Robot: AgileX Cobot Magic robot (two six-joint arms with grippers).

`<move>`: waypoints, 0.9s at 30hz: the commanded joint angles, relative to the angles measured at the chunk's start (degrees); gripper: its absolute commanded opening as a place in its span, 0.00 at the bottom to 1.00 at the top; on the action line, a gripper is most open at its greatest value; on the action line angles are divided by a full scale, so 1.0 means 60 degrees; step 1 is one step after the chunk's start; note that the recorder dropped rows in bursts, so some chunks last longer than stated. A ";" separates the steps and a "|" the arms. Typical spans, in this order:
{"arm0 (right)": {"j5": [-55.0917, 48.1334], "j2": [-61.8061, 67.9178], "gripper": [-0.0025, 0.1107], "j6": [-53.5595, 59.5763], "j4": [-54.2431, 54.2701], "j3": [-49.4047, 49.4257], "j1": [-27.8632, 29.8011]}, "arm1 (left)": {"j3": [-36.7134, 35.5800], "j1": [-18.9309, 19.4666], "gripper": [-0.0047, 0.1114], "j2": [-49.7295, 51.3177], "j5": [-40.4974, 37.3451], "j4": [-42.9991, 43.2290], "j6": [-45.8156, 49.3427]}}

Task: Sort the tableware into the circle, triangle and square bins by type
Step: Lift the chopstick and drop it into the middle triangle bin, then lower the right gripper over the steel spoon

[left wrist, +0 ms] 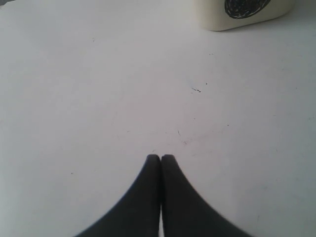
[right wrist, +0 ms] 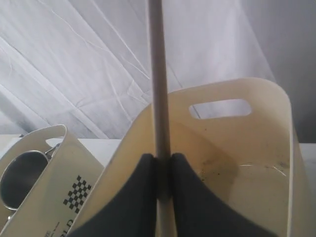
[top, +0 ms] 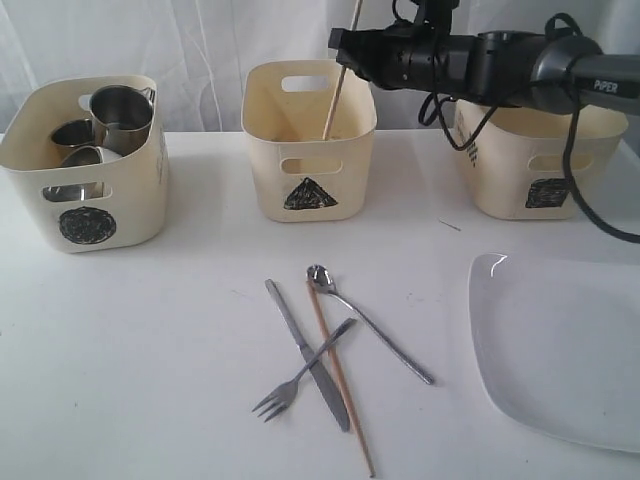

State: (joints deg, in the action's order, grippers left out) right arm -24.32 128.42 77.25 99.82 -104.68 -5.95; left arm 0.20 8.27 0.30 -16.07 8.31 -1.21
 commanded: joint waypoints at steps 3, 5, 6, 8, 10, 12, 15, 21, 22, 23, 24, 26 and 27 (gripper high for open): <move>-0.0492 0.0320 0.11 0.0069 0.0020 -0.0351 0.0054 | -0.0033 -0.0045 0.04 -0.0050 0.0000 -0.0031 -0.0011; -0.0798 0.0320 0.22 -0.0069 0.0020 -0.0351 0.0054 | -0.0033 -0.0045 0.04 -0.0050 0.0000 -0.0031 -0.0011; -0.0969 0.0320 0.28 -0.0140 0.0020 -0.0351 0.0054 | -0.0033 -0.0045 0.04 -0.0050 0.0000 -0.0031 -0.0011; -0.1144 0.0299 0.34 -0.0260 0.0020 -0.0351 0.0054 | -0.0033 -0.0045 0.04 -0.0050 0.0000 -0.0031 -0.0011; -0.1313 0.0279 0.36 -0.0369 0.0020 -0.0351 0.0054 | -0.0033 -0.0045 0.04 -0.0050 0.0000 -0.0031 -0.0011; -0.1625 0.0221 0.36 -0.0606 0.0020 -0.0351 0.0054 | -0.0033 -0.0045 0.04 -0.0050 0.0000 -0.0031 -0.0011; -0.2454 0.0092 0.36 -0.1166 0.0020 -0.0351 0.0128 | -0.0033 -0.0045 0.04 -0.0050 0.0000 -0.0031 -0.0011; -0.3956 -0.0474 0.26 -0.3880 -0.4339 -0.0351 0.0572 | -0.0033 -0.0045 0.04 -0.0050 0.0000 -0.0031 -0.0011; -0.4082 -0.0613 0.19 -0.4676 -0.5708 -0.0351 0.0616 | -0.0033 -0.0045 0.04 -0.0050 0.0000 -0.0031 -0.0011; -0.4272 -0.0754 0.13 -0.5280 -0.6898 -0.0351 0.0637 | -0.0033 -0.0045 0.04 -0.0050 0.0000 -0.0031 -0.0011; -0.4611 -0.0903 0.05 -0.5881 -0.8324 -0.0351 0.0654 | -0.0033 -0.0045 0.04 -0.0050 0.0000 -0.0031 -0.0011; -0.5566 -0.1151 0.02 -0.6292 -1.0694 -0.0351 0.0654 | -0.0033 -0.0045 0.04 -0.0050 0.0000 -0.0031 -0.0011; -0.6073 -0.1285 0.02 -0.6340 -1.1511 -0.0351 0.0629 | -0.0033 -0.0045 0.04 -0.0050 0.0000 -0.0031 -0.0011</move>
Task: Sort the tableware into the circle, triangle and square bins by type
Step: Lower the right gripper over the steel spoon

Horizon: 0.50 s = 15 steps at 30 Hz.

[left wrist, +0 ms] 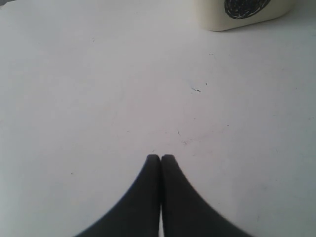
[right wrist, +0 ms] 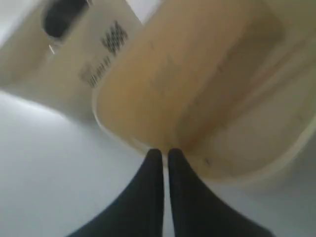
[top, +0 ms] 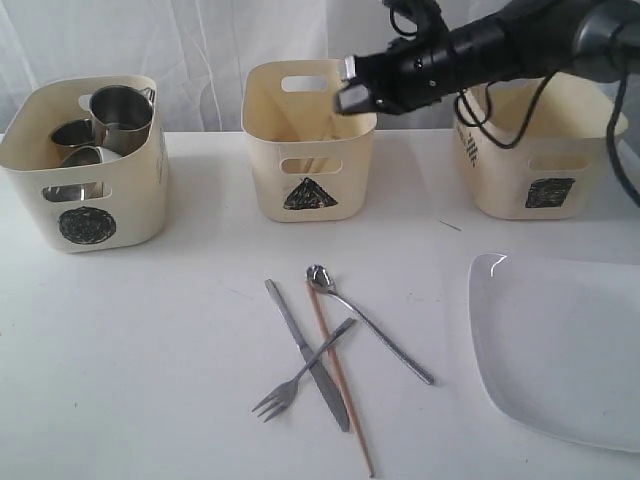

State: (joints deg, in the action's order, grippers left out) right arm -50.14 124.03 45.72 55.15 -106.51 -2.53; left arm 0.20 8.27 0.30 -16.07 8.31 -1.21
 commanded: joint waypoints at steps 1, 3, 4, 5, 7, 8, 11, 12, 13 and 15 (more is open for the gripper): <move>-0.2207 -0.0698 0.02 -0.1193 -0.4661 -0.0044 0.0041 | -0.0033 -0.0045 0.04 -0.0050 0.0000 -0.0031 -0.0011; -0.2664 -0.0954 0.02 -0.1517 -0.5031 0.0050 0.0041 | -0.0033 -0.0045 0.04 -0.0050 0.0000 -0.0031 -0.0011; -0.2821 -0.1119 0.02 -0.1824 -0.5059 0.0129 0.0041 | -0.0033 -0.0045 0.04 -0.0050 0.0000 -0.0031 -0.0011; -0.3037 -0.1274 0.02 -0.2273 -0.5059 0.0226 0.0041 | -0.0033 -0.0045 0.04 -0.0050 0.0000 -0.0031 -0.0011; -0.3305 -0.1528 0.02 -0.3766 -0.5059 0.0433 0.0041 | -0.0033 -0.0045 0.04 -0.0050 0.0000 -0.0031 -0.0011; -0.3305 -0.1616 0.02 -0.4473 -0.5059 0.0571 0.0041 | -0.0033 -0.0045 0.04 -0.0050 0.0000 -0.0031 -0.0011; -0.3305 -0.1912 0.02 -0.4675 -0.5205 0.1400 -0.0148 | -0.0033 -0.0045 0.04 -0.0050 0.0000 -0.0031 -0.0011; -0.3305 -0.1912 0.02 -0.4660 -0.5215 0.1611 -0.0200 | -0.0033 -0.0045 0.04 -0.0050 0.0000 -0.0031 -0.0011; -0.3305 -0.1912 0.02 -0.4660 -0.5242 0.1873 -0.0274 | -0.0033 -0.0045 0.04 -0.0050 0.0000 -0.0031 -0.0011; -0.3305 -0.1812 0.02 -0.4660 -0.5238 0.2418 -0.0487 | -0.0033 -0.0045 0.04 -0.0050 0.0000 -0.0031 -0.0011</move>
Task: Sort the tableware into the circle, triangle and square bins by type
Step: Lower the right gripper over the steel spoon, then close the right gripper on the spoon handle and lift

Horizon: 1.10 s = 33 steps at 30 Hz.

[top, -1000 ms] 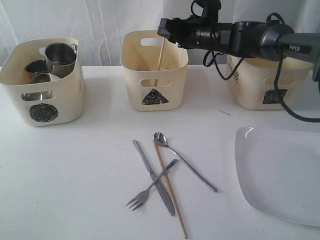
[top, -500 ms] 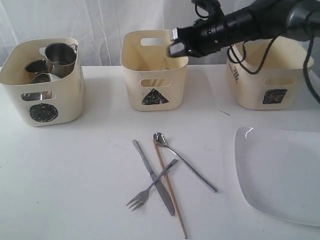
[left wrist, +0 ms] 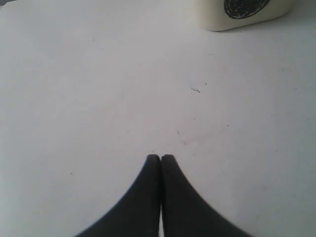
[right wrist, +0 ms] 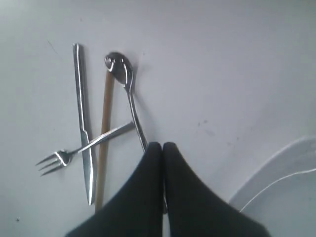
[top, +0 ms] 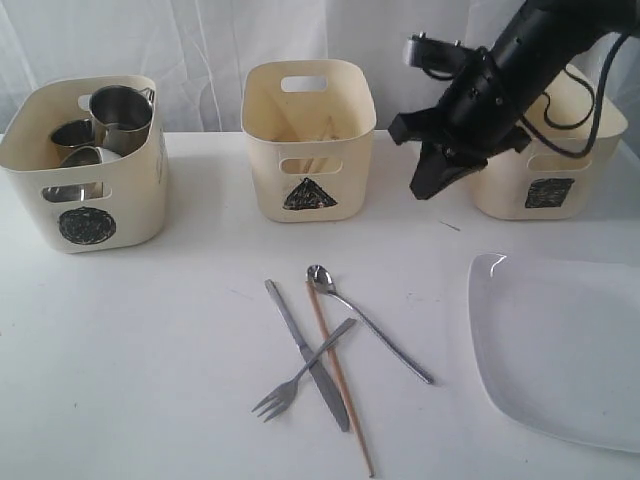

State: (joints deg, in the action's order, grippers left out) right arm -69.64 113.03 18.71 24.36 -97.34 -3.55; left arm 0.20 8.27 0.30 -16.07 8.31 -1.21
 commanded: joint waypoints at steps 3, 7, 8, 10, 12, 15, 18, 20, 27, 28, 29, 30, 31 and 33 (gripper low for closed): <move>-0.0054 0.0303 0.02 0.0003 -0.0615 0.1346 -0.0752 | -0.0033 -0.0045 0.04 -0.0050 0.0000 -0.0031 -0.0011; 0.0557 0.0662 0.02 0.0070 -0.2585 0.1464 -0.1684 | -0.0033 -0.0045 0.04 -0.0050 0.0000 -0.0031 -0.0011; 0.0855 0.0730 0.02 0.0070 -0.2853 0.1464 -0.1934 | -0.0033 -0.0045 0.04 -0.0050 0.0000 -0.0031 -0.0011; 0.1486 0.0850 0.02 0.0087 -0.3027 0.1464 -0.2335 | -0.0033 -0.0045 0.04 -0.0050 0.0000 -0.0031 -0.0011; 0.2204 0.0947 0.02 0.0089 -0.3036 0.1464 -0.2563 | -0.0033 -0.0045 0.04 -0.0050 0.0000 -0.0031 -0.0011; 0.3062 0.1022 0.02 0.0089 -0.3019 0.1464 -0.2708 | -0.0033 -0.0045 0.04 -0.0050 0.0000 -0.0031 -0.0011; 0.3282 0.1061 0.11 0.0107 -0.2819 0.1464 -0.2733 | -0.0033 -0.0045 0.04 -0.0050 0.0000 -0.0031 -0.0011; 0.3181 0.1081 0.20 0.0127 -0.2653 0.1464 -0.2733 | -0.0033 -0.0045 0.04 -0.0050 0.0000 -0.0031 -0.0011; 0.3030 0.1081 0.34 0.0127 -0.2214 0.1464 -0.2756 | -0.0033 -0.0045 0.04 -0.0050 0.0000 -0.0031 -0.0011; 0.3008 0.1081 0.34 0.0127 -0.2095 0.1464 -0.2793 | -0.0033 -0.0045 0.04 -0.0050 0.0000 -0.0031 -0.0011; 0.2993 0.1081 0.34 0.0127 -0.2070 0.1464 -0.2823 | -0.0033 -0.0045 0.04 -0.0050 0.0000 -0.0031 -0.0011; 0.2993 0.1081 0.34 0.0144 -0.2070 0.1464 -0.2863 | -0.0033 -0.0045 0.04 -0.0050 0.0000 -0.0031 -0.0011; 0.3022 0.1122 0.34 0.0202 -0.2070 0.1464 -0.2937 | -0.0033 -0.0045 0.04 -0.0050 0.0000 -0.0031 -0.0011; 0.3066 0.1232 0.34 0.0325 -0.2062 0.1464 -0.2996 | -0.0033 -0.0045 0.04 -0.0050 0.0000 -0.0031 -0.0011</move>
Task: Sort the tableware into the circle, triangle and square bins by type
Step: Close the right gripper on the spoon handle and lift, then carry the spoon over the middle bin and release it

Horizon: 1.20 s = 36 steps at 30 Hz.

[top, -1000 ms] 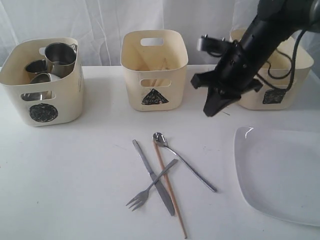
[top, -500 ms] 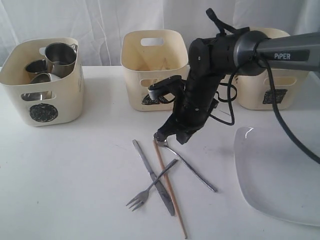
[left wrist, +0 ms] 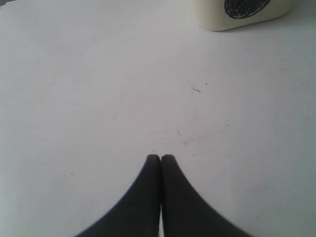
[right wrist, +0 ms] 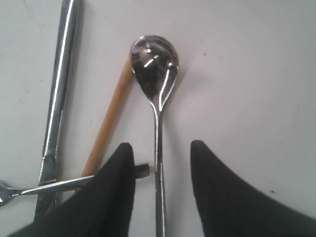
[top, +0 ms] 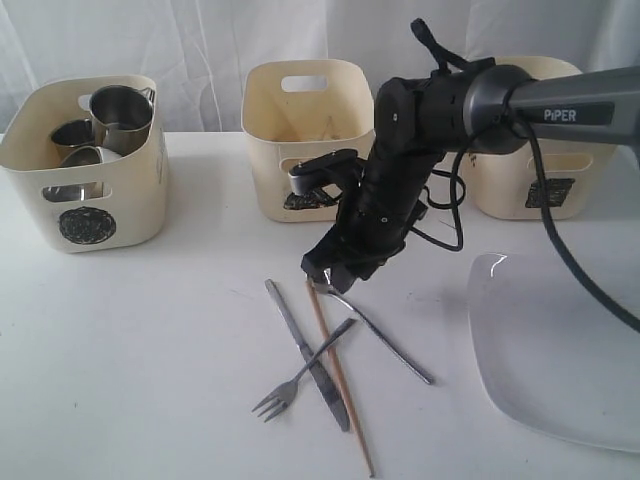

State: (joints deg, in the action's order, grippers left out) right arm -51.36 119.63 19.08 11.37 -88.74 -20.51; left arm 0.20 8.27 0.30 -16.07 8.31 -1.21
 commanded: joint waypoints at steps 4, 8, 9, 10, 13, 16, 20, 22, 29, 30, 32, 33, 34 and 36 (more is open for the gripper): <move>-0.0217 0.0473 0.34 0.0277 0.0099 0.0031 -0.0186 | -0.0033 -0.0045 0.04 -0.0050 0.0000 -0.0031 -0.0011; -0.0315 0.0819 0.34 0.0277 0.0078 0.0031 -0.0186 | -0.0033 -0.0045 0.04 -0.0050 0.0000 -0.0031 -0.0011; -0.0315 0.0872 0.33 0.0277 0.0078 0.0031 -0.0186 | -0.0033 -0.0045 0.04 -0.0050 0.0000 -0.0031 -0.0011; -0.0315 0.0953 0.32 0.0277 0.0078 0.0031 -0.0186 | -0.0033 -0.0045 0.04 -0.0050 0.0000 -0.0031 -0.0011; -0.0274 0.1122 0.24 0.0277 0.0078 0.0031 -0.0186 | -0.0033 -0.0045 0.04 -0.0050 0.0000 -0.0031 -0.0011; -0.0274 0.1213 0.12 0.0277 0.0065 0.0031 -0.0186 | -0.0033 -0.0045 0.04 -0.0050 0.0000 -0.0031 -0.0011; -0.0202 0.1239 0.02 0.0277 0.0057 0.0031 -0.0186 | -0.0033 -0.0045 0.04 -0.0050 0.0000 -0.0031 -0.0011; -0.0295 0.1162 0.02 0.0277 0.0057 -0.0085 -0.0186 | -0.0033 -0.0045 0.04 -0.0050 0.0000 -0.0031 -0.0011; -0.1645 0.0394 0.02 0.0277 0.0114 -0.1652 -0.0186 | -0.0033 -0.0045 0.04 -0.0050 0.0000 -0.0031 -0.0011; -0.1645 0.0234 0.02 0.0277 0.0114 -0.1977 -0.0186 | -0.0033 -0.0045 0.04 -0.0050 0.0000 -0.0031 -0.0011; -0.1524 -0.0053 0.02 0.0277 0.0114 -0.2650 -0.0186 | -0.0033 -0.0045 0.04 -0.0050 0.0000 -0.0031 -0.0011; -0.1353 -0.0178 0.02 0.0277 0.0114 -0.2955 -0.0186 | -0.0033 -0.0045 0.04 -0.0050 0.0000 -0.0031 -0.0011; -0.1109 -0.0266 0.02 0.0277 0.0114 -0.3178 -0.0186 | -0.0033 -0.0045 0.04 -0.0050 0.0000 -0.0031 -0.0011; -0.0440 -0.0432 0.02 0.0249 0.0114 -0.3563 -0.0132 | -0.0033 -0.0045 0.04 -0.0050 0.0000 -0.0031 -0.0011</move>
State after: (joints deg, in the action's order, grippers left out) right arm -58.11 118.98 20.35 11.62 -107.16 -21.64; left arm 0.20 8.27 0.30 -16.07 8.31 -1.21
